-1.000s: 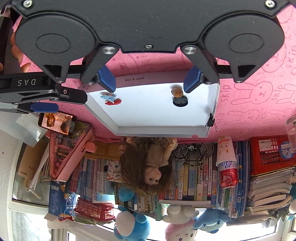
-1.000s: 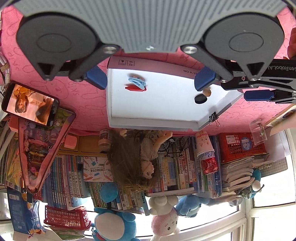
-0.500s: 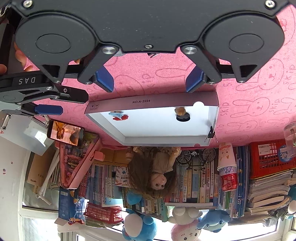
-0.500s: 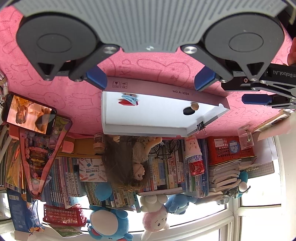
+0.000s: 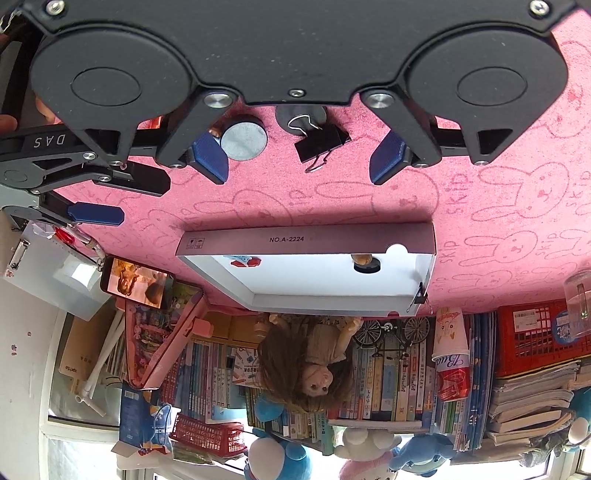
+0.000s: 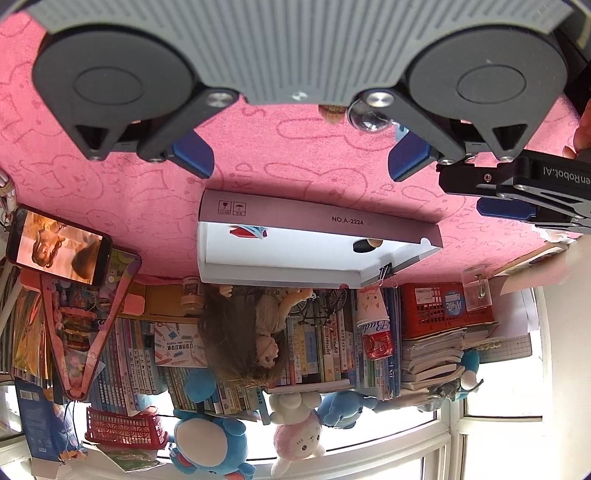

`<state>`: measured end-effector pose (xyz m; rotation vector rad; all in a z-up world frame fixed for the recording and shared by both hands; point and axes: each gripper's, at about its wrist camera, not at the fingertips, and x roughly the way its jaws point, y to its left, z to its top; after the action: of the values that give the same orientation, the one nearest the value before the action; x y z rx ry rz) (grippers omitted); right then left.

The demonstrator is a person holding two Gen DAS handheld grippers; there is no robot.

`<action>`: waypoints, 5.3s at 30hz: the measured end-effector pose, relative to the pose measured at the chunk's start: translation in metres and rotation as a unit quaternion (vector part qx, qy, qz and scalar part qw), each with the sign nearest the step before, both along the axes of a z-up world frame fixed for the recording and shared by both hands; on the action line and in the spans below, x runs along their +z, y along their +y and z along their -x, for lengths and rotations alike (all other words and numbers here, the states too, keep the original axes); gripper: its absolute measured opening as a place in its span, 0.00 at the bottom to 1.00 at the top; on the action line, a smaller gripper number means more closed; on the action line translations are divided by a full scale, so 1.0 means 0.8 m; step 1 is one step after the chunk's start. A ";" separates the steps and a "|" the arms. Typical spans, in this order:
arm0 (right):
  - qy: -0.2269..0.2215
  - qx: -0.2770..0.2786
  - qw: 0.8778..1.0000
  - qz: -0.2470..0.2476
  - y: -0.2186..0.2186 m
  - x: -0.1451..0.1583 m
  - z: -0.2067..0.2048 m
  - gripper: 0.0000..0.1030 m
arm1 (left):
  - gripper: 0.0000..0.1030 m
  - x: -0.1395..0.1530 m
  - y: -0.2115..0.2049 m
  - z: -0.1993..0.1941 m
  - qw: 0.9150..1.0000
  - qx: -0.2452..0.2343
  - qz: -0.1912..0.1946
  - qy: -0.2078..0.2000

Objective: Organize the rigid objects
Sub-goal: 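Move both grippers back toward the black binder clip and remaining objects, then grasp a black round lid with the left gripper while the right gripper grasps a red pen, then carry the black lid with the left gripper while the right gripper carries the red pen over the tray, then open the left gripper to drop the lid while the right gripper releases the pen into the tray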

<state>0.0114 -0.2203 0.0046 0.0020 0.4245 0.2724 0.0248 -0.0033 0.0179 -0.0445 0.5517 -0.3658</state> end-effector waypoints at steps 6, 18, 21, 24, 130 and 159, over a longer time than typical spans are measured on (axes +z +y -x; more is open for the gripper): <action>0.010 0.013 1.000 0.022 0.007 -0.012 0.012 1.00 | 0.65 -0.010 0.005 0.009 1.000 -0.006 0.007 0.012; 0.021 0.040 0.998 0.040 0.018 -0.027 0.031 0.96 | 0.46 -0.018 0.011 0.030 0.999 -0.017 0.011 0.025; 0.028 0.049 0.997 0.043 0.018 -0.030 0.031 0.90 | 0.39 -0.021 0.007 0.033 0.999 -0.020 0.002 0.029; 0.029 0.057 0.997 0.037 0.019 -0.031 0.033 0.84 | 0.38 -0.023 0.006 0.034 0.999 -0.017 0.000 0.027; 0.187 -0.100 0.971 -0.112 -0.034 0.021 -0.287 0.48 | 0.29 0.027 -0.016 -0.313 0.995 0.082 -0.014 0.062; 0.175 -0.100 0.979 -0.033 0.001 -0.002 -0.300 0.50 | 0.29 -0.012 -0.030 -0.347 0.988 0.111 -0.068 0.082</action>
<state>0.2511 -0.2194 0.0033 0.1585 0.7597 0.0867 0.3026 -0.0275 0.0079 -0.0042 0.7263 -0.1077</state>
